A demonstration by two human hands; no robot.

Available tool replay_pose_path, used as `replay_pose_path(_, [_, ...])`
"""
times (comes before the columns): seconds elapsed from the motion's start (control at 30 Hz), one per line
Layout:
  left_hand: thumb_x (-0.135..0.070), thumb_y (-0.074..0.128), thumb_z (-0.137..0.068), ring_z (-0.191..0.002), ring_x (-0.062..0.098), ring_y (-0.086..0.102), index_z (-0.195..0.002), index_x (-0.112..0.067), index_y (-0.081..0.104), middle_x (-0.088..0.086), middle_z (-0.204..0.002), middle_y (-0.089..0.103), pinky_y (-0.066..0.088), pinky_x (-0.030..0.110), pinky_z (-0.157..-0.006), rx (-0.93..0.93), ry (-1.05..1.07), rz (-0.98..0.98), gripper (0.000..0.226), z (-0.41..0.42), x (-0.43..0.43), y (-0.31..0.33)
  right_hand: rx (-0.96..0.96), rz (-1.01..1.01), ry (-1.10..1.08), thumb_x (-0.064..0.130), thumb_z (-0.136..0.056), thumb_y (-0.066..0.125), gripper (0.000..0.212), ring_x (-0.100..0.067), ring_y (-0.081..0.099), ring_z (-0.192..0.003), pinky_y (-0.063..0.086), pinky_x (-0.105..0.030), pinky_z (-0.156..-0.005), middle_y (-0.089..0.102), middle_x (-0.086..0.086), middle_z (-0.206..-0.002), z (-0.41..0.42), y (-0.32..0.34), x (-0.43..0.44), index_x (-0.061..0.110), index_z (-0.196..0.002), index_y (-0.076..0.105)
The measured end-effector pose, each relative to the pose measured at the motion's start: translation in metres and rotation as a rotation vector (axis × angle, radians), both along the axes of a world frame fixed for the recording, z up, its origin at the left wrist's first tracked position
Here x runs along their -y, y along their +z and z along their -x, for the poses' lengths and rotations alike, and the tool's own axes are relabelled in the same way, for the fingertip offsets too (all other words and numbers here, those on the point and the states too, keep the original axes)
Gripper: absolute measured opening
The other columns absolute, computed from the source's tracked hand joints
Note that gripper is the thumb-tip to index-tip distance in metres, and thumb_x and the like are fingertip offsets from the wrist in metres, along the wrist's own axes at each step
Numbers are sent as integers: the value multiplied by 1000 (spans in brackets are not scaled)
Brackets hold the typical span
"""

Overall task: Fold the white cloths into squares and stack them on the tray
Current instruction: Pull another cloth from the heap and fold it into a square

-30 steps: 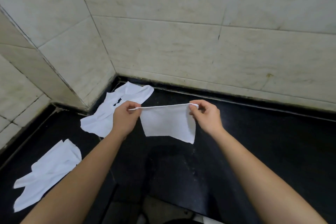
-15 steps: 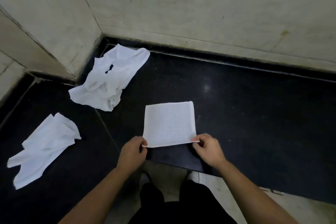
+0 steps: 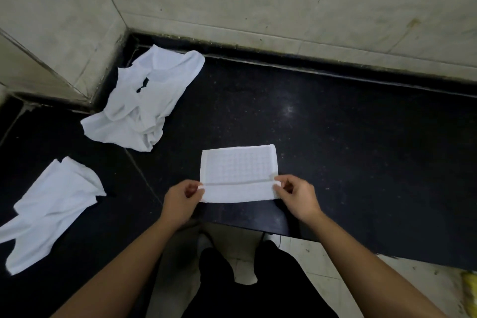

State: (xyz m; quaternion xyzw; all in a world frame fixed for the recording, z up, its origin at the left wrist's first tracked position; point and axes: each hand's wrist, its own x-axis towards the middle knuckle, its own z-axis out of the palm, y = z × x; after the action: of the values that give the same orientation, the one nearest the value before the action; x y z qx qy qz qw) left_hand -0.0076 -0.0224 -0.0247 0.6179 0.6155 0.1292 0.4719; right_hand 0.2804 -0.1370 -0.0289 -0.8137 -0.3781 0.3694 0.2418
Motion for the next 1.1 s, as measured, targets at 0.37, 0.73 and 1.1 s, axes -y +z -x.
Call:
replay_pose_path(0.37, [-23, 68, -94, -82, 4, 59, -112, -9, 71, -3, -96, 66, 42, 12, -67, 37, 352, 69, 24, -55, -69, -12, -121, -11, -256, 34, -95, 67, 20, -10, 65, -91, 52, -24, -89, 69, 11, -92, -25, -18, -88, 23, -109, 75])
replay_pose_path(0.73, [-33, 65, -94, -88, 12, 62, -110, -16, 71, -11, -88, 64, 45, 28, -76, -175, 289, -44, 23, -62, -75, -30, 144, -32, -164, 39, -100, 58, 27, -15, 63, -97, 53, -32, -88, 63, 4, -107, -25, -34, -104, 26, -119, 70])
replay_pose_path(1.1, [-23, 51, -101, -136, 31, 39, -141, -12, 53, 17, -149, 41, 33, 42, -109, -308, -124, -677, 41, -52, -47, -62, 396, -429, -2, 13, -104, 46, 38, -22, 43, -137, 30, -39, -118, 48, -6, -147, 42, -42, -97, 12, -142, 53])
